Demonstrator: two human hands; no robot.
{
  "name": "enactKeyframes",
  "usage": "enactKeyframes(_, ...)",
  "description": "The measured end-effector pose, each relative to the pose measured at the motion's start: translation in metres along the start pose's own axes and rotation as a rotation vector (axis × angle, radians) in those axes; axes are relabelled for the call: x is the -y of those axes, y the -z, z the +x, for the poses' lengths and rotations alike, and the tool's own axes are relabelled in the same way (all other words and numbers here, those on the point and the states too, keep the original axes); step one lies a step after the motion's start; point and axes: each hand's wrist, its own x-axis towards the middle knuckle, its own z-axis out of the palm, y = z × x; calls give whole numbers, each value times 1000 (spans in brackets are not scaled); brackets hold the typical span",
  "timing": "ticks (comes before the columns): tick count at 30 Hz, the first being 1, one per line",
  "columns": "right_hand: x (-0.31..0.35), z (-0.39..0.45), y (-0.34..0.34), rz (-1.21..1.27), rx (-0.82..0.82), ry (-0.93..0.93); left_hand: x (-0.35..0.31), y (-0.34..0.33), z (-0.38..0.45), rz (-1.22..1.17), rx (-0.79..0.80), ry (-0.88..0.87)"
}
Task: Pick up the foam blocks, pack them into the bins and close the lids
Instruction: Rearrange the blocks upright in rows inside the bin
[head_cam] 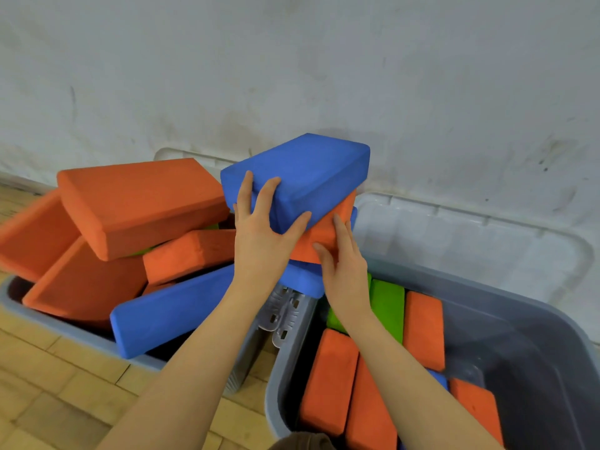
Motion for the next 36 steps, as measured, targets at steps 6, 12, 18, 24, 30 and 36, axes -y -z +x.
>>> enactKeyframes(6, 9, -27, 71, -76, -64, 82, -37, -10, -18, -55, -9, -125)
enactKeyframes(12, 3, -71, 160, -264, -121, 45, -80, -41, -48, 9, 82, -292)
enactKeyframes(18, 1, -111, 233, -540, -134, 56, -122, -58, -84, 80, 218, -397)
enactKeyframes(24, -3, -148, 274, -626, -93, 72, -151, -66, -109, 208, 301, -498)
enactKeyframes(30, -4, -172, 311, -767, 48, 142, -172, -71, -136, 422, 295, -692)
enactKeyframes(36, 2, -181, 307, -833, 100, 215, -186, -46, -146, 582, 204, -814)
